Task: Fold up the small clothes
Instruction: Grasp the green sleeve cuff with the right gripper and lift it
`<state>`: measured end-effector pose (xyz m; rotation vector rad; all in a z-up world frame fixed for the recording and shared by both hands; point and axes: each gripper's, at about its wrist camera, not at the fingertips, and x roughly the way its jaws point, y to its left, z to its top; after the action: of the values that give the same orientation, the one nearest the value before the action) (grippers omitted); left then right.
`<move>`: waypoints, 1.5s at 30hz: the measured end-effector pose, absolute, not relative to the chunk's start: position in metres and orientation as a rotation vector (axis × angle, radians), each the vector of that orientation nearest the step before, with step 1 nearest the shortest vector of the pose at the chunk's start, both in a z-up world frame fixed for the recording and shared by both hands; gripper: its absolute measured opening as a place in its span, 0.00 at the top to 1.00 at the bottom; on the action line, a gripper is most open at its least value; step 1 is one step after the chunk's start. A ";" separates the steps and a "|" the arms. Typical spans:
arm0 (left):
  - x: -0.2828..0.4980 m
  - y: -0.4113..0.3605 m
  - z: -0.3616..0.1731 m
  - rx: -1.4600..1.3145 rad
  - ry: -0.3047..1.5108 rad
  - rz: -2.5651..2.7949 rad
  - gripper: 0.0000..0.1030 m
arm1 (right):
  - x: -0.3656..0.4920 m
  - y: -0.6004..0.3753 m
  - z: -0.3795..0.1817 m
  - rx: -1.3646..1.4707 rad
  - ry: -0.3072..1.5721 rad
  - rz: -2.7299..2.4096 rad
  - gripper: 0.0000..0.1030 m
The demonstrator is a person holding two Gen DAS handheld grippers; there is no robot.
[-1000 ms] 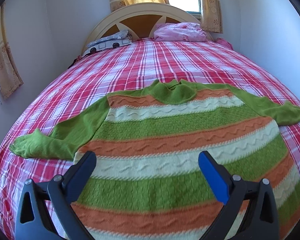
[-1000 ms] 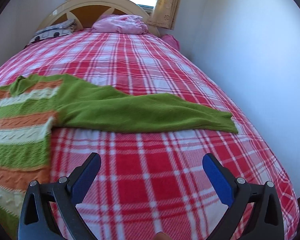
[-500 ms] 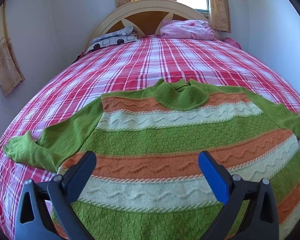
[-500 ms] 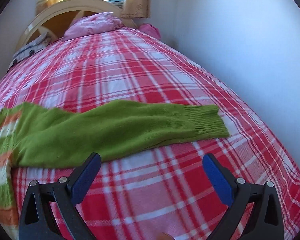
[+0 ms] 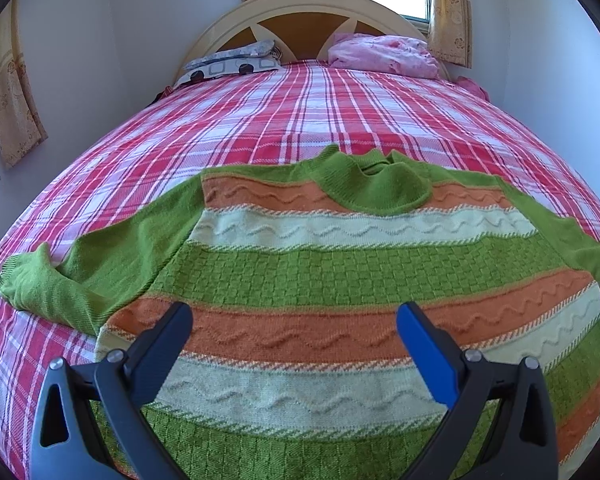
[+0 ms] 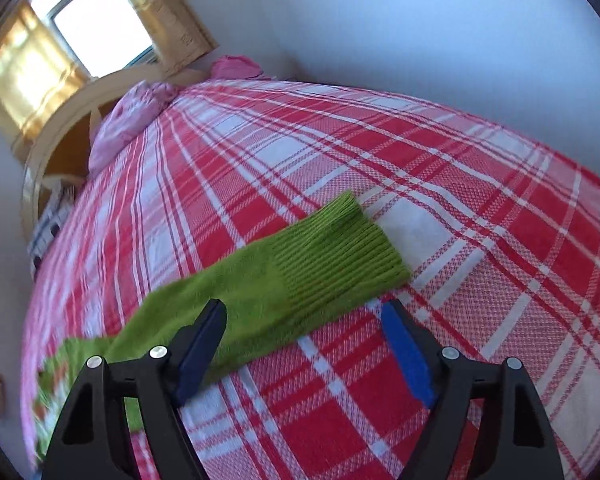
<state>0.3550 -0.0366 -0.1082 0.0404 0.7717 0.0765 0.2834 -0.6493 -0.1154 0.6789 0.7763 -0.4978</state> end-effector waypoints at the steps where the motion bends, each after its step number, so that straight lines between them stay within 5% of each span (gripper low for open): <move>1: 0.355 -0.036 -0.108 0.039 0.772 0.077 0.00 | 0.285 -0.653 -0.116 0.700 0.765 -0.506 0.32; 5: 0.354 -0.038 -0.109 0.047 0.766 0.075 0.00 | 0.289 -0.667 -0.119 0.740 0.740 -0.523 0.53; 7: 0.354 -0.040 -0.109 0.056 0.764 0.067 0.00 | 0.288 -0.673 -0.120 0.770 0.726 -0.513 0.90; 19: 0.350 -0.043 -0.106 0.059 0.765 0.044 0.00 | 0.299 -0.627 -0.075 0.640 0.662 -0.395 0.93; 45: 0.316 0.006 -0.079 -0.040 0.744 0.007 0.00 | 0.357 -0.353 0.068 0.350 0.552 0.181 0.94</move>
<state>0.3163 0.0058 -0.0791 -0.0404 0.7441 0.0070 0.3570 -0.3535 0.0685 0.3496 0.5520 0.1807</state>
